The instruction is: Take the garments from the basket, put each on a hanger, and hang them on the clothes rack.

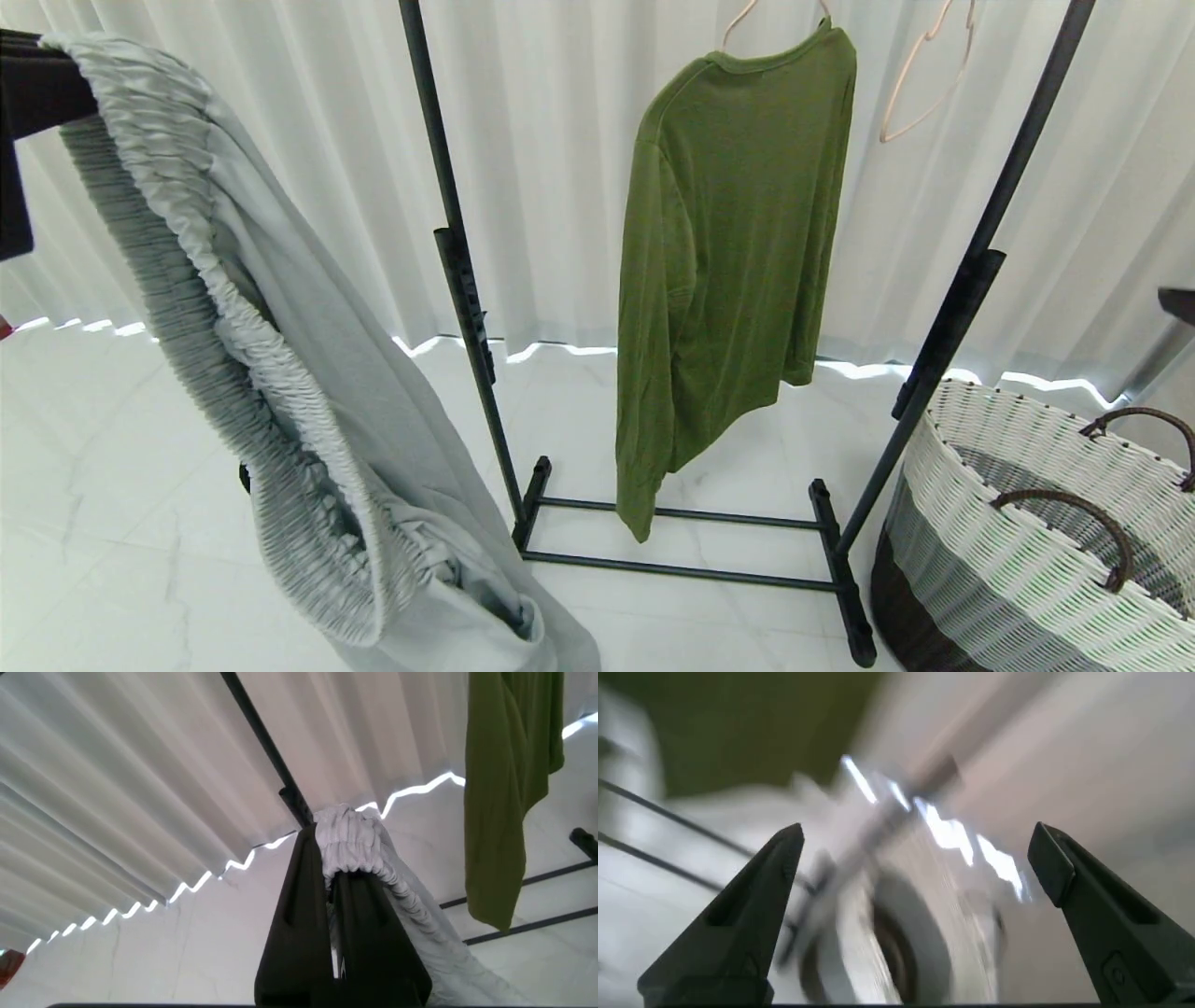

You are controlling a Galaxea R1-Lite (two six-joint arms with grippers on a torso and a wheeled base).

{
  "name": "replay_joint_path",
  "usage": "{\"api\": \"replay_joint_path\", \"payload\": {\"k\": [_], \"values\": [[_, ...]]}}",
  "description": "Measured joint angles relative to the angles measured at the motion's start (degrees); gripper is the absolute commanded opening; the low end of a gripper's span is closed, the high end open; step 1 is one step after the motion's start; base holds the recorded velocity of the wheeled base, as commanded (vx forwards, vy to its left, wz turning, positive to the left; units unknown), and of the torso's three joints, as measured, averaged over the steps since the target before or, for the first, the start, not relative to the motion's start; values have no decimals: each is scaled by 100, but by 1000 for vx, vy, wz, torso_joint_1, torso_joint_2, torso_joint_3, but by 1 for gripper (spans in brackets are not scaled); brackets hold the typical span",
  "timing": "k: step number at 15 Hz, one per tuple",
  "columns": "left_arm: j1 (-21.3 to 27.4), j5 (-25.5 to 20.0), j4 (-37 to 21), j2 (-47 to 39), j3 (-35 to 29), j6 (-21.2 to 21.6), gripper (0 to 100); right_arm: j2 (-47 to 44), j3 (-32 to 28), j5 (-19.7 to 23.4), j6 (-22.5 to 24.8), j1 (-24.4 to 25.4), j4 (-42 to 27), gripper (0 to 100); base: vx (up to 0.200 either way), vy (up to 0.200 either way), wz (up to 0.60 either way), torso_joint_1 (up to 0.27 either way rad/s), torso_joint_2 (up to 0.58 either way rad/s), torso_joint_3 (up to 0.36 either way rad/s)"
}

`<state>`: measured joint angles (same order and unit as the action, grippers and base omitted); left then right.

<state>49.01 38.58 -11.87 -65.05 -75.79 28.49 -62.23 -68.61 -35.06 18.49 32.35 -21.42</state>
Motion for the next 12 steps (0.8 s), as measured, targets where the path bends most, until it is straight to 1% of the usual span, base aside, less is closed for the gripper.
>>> {"api": "replay_joint_path", "payload": {"k": [1, 2, 6, 9, 10, 12], "values": [[-2, -2, 0, 45, 35, 0, 0, 66, 315, -9, -174, -291, -89, 100, 0, 0, 0, 0, 0, 0], [-4, -2, 0, 77, 51, 0, 0, 146, 591, -13, -262, -438, -127, 100, 0, 0, 0, 0, 0, 0], [-17, -2, 0, 124, 71, 2, 0, 603, 1525, -9, -238, -581, -72, 100, 0, 0, 0, 0, 0, 0], [-15, -5, 0, 133, 93, 6, 0, 833, 1969, 9, -260, -590, 313, 100, 0, 0, 0, 0, 0, 0], [-15, -10, -6, 138, 118, 6, 0, 870, 2059, 15, -265, -590, 547, 100, 0, 0, 0, 46, -183, -144], [-15, -10, 6, 144, 140, 2, 0, 909, 2131, 24, -268, -597, 640, 100, 0, 0, 0, 53, -244, -234]]}}
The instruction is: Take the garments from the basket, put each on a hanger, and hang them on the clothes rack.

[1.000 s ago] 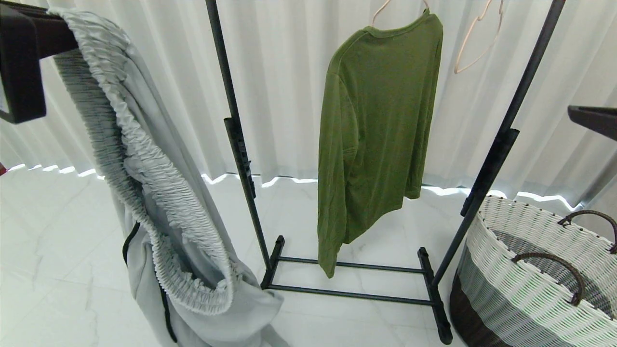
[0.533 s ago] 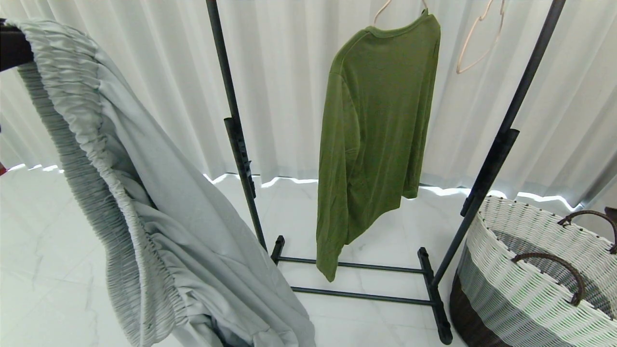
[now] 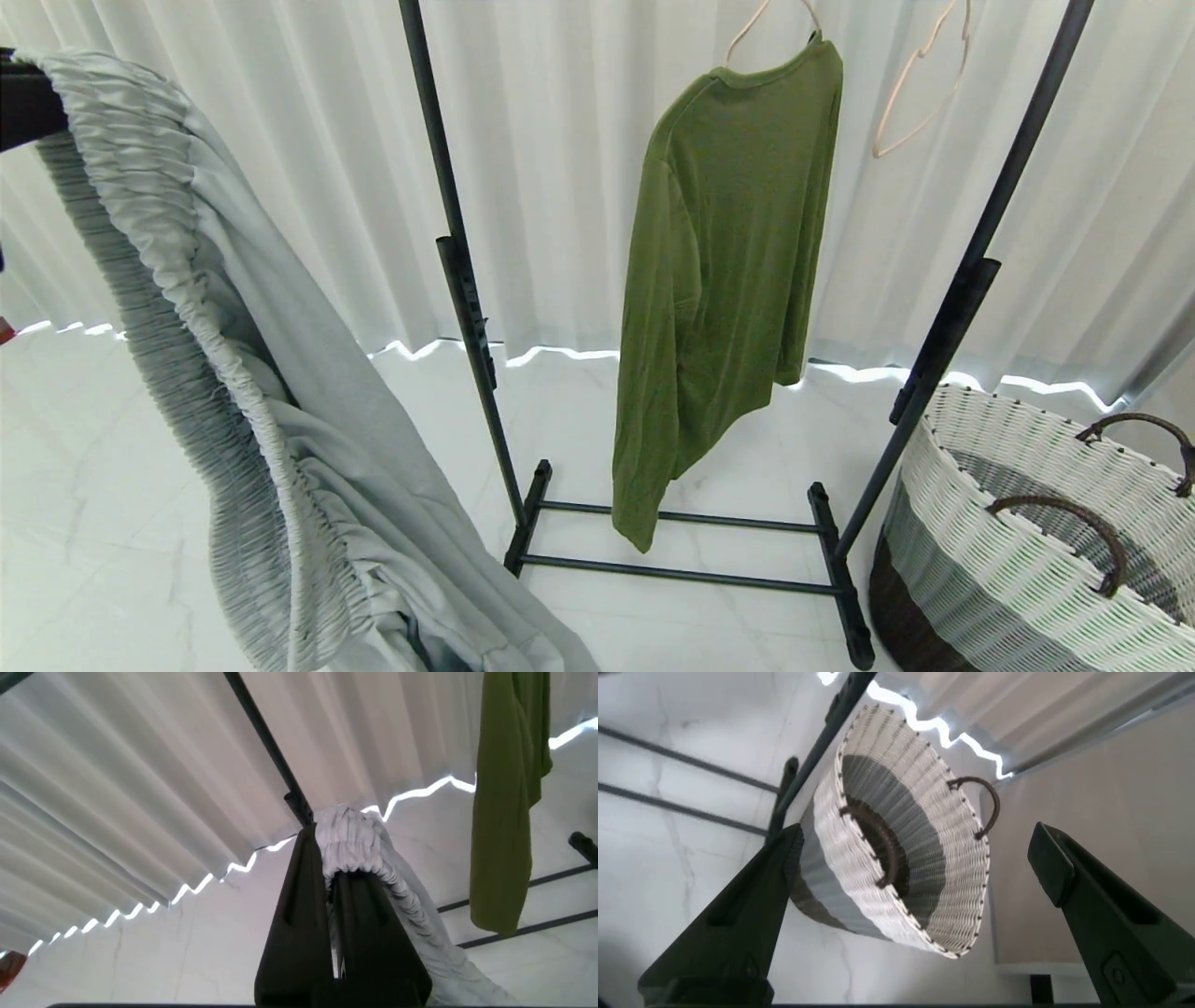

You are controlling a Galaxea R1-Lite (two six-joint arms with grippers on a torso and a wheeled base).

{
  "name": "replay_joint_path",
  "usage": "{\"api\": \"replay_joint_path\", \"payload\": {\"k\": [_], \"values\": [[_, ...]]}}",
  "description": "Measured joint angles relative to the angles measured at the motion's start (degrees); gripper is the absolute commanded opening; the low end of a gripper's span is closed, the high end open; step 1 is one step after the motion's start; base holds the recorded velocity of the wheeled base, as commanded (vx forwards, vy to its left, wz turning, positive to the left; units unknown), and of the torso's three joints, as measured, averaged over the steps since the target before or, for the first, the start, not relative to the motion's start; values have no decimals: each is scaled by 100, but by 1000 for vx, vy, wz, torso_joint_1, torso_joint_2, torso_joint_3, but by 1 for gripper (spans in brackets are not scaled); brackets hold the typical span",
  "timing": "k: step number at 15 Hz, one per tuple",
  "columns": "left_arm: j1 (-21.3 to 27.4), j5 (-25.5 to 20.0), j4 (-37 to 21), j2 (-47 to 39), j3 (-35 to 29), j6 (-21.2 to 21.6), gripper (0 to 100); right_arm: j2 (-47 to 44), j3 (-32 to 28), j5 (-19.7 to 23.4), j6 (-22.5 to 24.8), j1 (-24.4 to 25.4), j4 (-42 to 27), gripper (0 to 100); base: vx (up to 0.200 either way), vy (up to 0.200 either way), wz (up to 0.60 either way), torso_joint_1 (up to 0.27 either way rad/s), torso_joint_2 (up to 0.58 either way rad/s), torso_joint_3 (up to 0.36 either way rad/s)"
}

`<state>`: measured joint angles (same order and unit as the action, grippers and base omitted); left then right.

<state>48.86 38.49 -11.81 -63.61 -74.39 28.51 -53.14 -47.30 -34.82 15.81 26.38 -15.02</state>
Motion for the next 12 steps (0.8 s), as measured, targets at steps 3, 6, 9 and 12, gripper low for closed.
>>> {"api": "replay_joint_path", "payload": {"k": [3, 6, 9, 12], "values": [[1, -11, -15, 5, 16, -2, 0, 28, 26, 1, 0, -1, 9, 100, 0, 0, 0, 147, -411, -297], [1, -74, 2, 33, 40, -2, 0, 46, 26, -7, 0, -4, 22, 100, 0, 0, 0, 173, -505, -294], [9, -244, 0, 107, 146, 127, 0, 52, 26, -7, 0, -4, 41, 100, 0, 0, 0, 180, -463, -277], [9, -247, -6, 254, 328, 310, 0, 61, 26, -7, -54, -4, 41, 100, 0, 0, 0, 194, -478, -273]]}}
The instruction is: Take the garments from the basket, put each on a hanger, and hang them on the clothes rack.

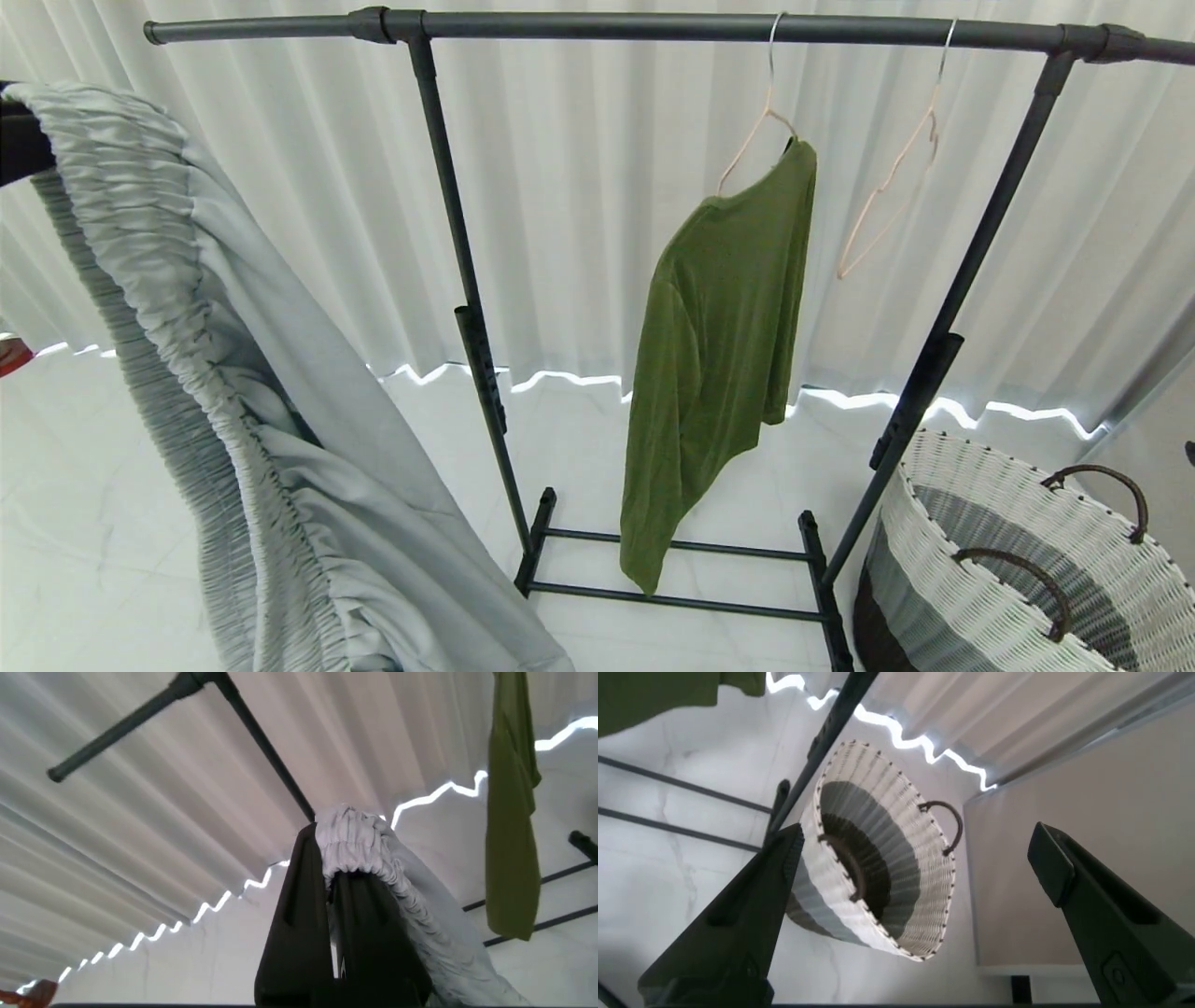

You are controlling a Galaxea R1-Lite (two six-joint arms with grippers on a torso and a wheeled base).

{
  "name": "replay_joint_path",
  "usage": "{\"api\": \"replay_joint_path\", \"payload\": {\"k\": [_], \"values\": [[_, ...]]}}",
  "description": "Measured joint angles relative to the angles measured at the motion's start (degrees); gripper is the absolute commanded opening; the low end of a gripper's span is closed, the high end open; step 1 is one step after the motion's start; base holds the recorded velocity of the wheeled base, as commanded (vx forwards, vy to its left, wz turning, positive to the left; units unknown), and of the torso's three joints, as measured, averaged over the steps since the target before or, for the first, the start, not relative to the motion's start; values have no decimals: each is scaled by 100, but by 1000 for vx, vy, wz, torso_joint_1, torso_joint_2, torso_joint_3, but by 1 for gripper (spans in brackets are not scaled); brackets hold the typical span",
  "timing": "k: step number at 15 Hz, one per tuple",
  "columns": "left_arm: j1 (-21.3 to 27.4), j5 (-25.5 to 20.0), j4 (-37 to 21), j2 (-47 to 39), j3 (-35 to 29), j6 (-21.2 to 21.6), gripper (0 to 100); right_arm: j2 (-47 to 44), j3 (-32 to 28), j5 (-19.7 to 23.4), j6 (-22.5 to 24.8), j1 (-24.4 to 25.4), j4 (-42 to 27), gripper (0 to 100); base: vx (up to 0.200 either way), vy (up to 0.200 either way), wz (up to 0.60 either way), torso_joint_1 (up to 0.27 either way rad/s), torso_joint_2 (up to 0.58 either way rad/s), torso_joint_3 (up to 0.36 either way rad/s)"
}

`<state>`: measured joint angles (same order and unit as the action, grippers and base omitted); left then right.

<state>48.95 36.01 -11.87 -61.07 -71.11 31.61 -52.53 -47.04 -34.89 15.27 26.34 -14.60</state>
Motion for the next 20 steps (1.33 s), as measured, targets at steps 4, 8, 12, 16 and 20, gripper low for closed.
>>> {"api": "replay_joint_path", "payload": {"k": [4, 8, 12, 16, 20], "values": [[0, -2, 0, 160, 123, 290, 0, 33, 9, 0, 0, 0, 2, 100, 0, 0, 0, 217, -492, -282], [0, -2, 2, 206, 149, 295, 0, 112, 13, -2, -1, 0, 2, 100, 0, 0, 0, 226, -508, -277], [0, 0, 2, 204, 151, 295, 0, 195, 83, -39, 27, 0, 5, 100, 0, 0, 0, 251, -536, -293], [0, 0, 0, 199, 177, 288, 0, 433, 325, -26, 306, -6, -4, 100, 50, 0, 0, 76, -158, -85], [0, 0, 9, 166, 201, 273, 0, 617, 433, -37, 273, -11, 10, 100, 200, 0, 0, 6, -21, -5]]}}
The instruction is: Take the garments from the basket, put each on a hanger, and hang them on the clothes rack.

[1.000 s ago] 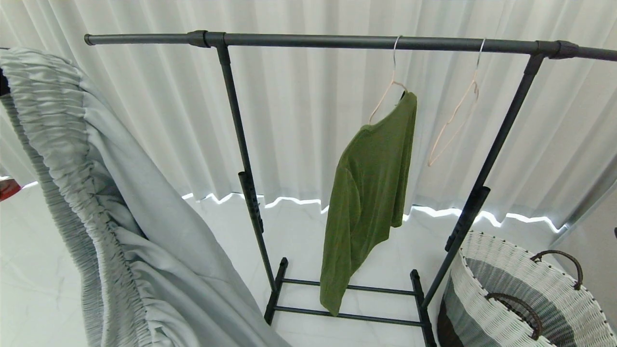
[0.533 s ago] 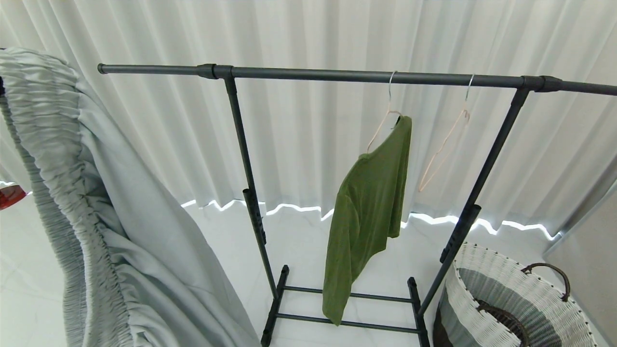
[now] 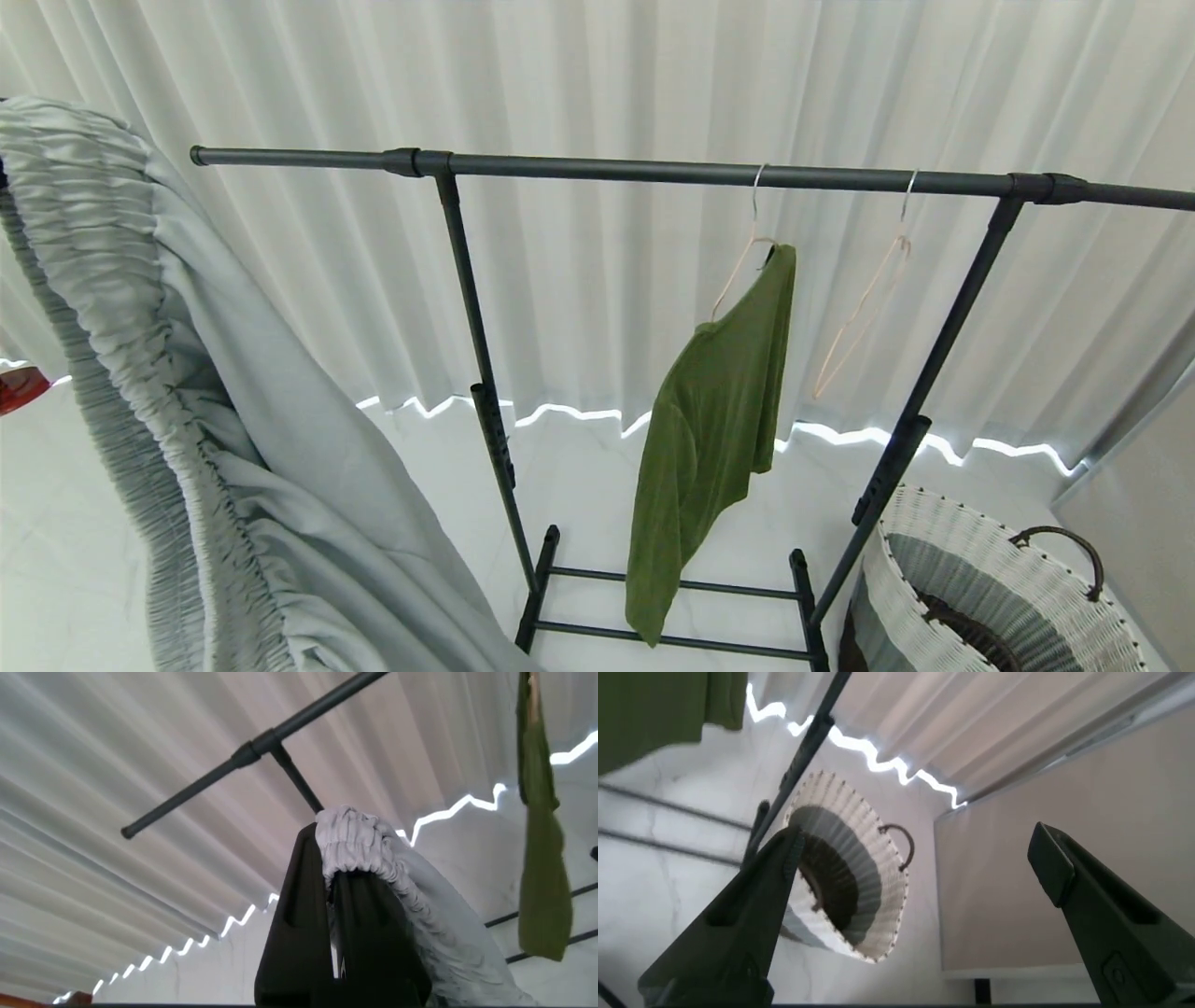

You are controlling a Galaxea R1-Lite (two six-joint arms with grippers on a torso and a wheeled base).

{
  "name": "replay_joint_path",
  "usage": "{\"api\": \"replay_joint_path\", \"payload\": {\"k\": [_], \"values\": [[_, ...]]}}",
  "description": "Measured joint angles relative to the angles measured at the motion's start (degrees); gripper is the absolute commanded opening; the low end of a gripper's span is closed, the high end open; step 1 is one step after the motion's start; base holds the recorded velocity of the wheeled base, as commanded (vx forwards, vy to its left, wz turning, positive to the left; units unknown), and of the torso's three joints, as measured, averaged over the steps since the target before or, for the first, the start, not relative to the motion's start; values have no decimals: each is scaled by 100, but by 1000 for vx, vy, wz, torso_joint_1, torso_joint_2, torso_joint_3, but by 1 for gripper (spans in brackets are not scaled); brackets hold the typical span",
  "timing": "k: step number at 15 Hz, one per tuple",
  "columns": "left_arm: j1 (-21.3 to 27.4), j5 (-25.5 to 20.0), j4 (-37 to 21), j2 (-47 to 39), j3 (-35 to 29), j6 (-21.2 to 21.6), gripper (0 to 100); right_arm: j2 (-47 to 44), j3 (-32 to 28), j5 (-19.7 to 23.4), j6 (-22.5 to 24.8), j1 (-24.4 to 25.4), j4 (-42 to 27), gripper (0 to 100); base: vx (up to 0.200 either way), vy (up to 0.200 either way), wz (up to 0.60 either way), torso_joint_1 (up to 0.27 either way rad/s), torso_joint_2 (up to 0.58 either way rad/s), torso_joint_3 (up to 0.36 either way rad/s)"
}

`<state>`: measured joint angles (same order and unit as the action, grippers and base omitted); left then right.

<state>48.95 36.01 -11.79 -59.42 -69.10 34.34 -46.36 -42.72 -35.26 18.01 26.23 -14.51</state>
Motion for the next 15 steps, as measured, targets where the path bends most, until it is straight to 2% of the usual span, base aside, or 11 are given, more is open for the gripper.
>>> {"api": "replay_joint_path", "payload": {"k": [6, 10, 12, 15], "values": [[0, 0, -6, -39, 16, -7, 0, 59, 18, 39, -205, 2, 41, 100, 200, 0, 0, 9, 6, -2], [0, -5, -2, -48, 52, -16, 0, -24, 171, 206, -662, 0, 263, 100, 200, 0, 0, 2, 6, 2], [0, -68, -2, -23, 166, -22, 0, -179, 313, 307, -841, -5, 578, 100, 0, 0, 0, 0, 0, 0], [0, -251, -4, 60, 366, 0, 0, -716, 424, 532, -1097, 0, 1467, 100, 0, 0, 0, 0, 0, 0]]}}
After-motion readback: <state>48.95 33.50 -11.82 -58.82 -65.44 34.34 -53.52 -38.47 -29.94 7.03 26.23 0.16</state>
